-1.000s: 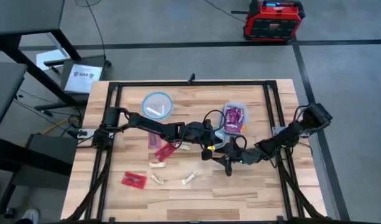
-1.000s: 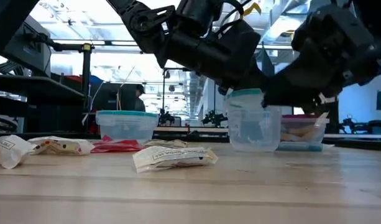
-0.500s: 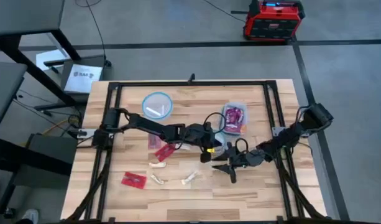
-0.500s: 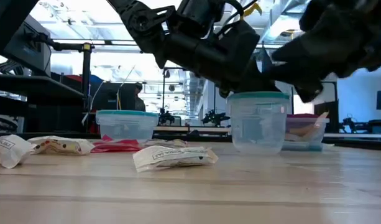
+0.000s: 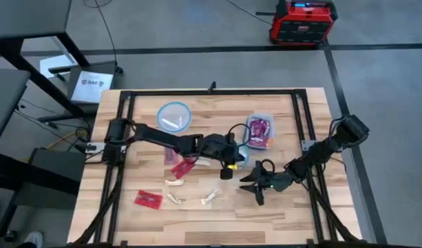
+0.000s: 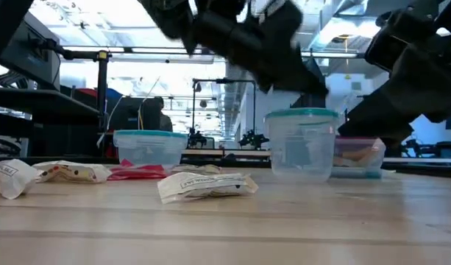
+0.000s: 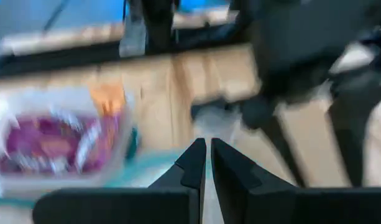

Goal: Sort candy
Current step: Open the center transparent bin

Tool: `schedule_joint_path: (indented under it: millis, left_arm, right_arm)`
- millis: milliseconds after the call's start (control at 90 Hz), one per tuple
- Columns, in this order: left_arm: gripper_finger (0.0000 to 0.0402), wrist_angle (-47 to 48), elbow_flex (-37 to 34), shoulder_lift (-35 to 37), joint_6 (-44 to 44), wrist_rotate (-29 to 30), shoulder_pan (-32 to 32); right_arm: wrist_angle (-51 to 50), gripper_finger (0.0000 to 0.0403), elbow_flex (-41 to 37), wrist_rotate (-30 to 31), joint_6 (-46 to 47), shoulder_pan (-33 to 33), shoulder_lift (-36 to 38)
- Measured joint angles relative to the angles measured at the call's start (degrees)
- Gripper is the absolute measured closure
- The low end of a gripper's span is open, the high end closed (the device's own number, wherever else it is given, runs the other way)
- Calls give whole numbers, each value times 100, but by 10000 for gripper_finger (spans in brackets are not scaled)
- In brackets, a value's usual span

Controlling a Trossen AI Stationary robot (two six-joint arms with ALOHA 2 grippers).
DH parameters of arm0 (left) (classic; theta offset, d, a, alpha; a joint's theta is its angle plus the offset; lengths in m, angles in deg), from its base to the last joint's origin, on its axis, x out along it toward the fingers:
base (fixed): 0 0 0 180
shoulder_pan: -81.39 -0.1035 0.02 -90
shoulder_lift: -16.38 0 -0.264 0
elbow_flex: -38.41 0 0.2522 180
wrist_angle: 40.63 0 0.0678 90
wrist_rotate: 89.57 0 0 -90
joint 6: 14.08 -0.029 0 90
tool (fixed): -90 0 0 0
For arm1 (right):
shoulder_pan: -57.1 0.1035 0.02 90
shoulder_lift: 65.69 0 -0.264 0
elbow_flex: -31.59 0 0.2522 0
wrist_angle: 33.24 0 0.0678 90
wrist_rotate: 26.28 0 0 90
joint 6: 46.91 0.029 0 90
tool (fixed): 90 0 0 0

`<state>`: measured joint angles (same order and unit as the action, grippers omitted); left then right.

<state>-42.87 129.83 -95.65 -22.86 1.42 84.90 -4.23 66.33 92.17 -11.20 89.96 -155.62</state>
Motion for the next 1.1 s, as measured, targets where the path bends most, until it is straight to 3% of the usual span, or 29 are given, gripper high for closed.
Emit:
schedule_joint_path:
  millis: [178,256,389,567,722,911,1100]
  left_arm:
    - [389,1500,189,467,-751,204,-21]
    - [389,1739,204,529,-919,518,-207]
    - [389,1840,114,400,-831,564,-664]
    - [389,1908,84,219,-473,-71,-1040]
    - [389,2073,71,107,-244,-682,-992]
    - [389,2406,82,129,-48,-707,-723]
    - [389,2784,80,121,257,-759,-459]
  right_arm:
    - [-11,271,-3,-3,168,-7,-2]
    - [-46,270,-3,-13,226,-63,-2]
    - [-52,270,-3,-11,503,-230,-2]
    - [-226,270,-4,-19,1006,-512,-2]
    - [-647,270,-6,-363,1439,-694,-2]
    - [-1138,271,-6,-718,1681,-793,137]
    - [-2169,278,-8,-710,1657,-833,783]
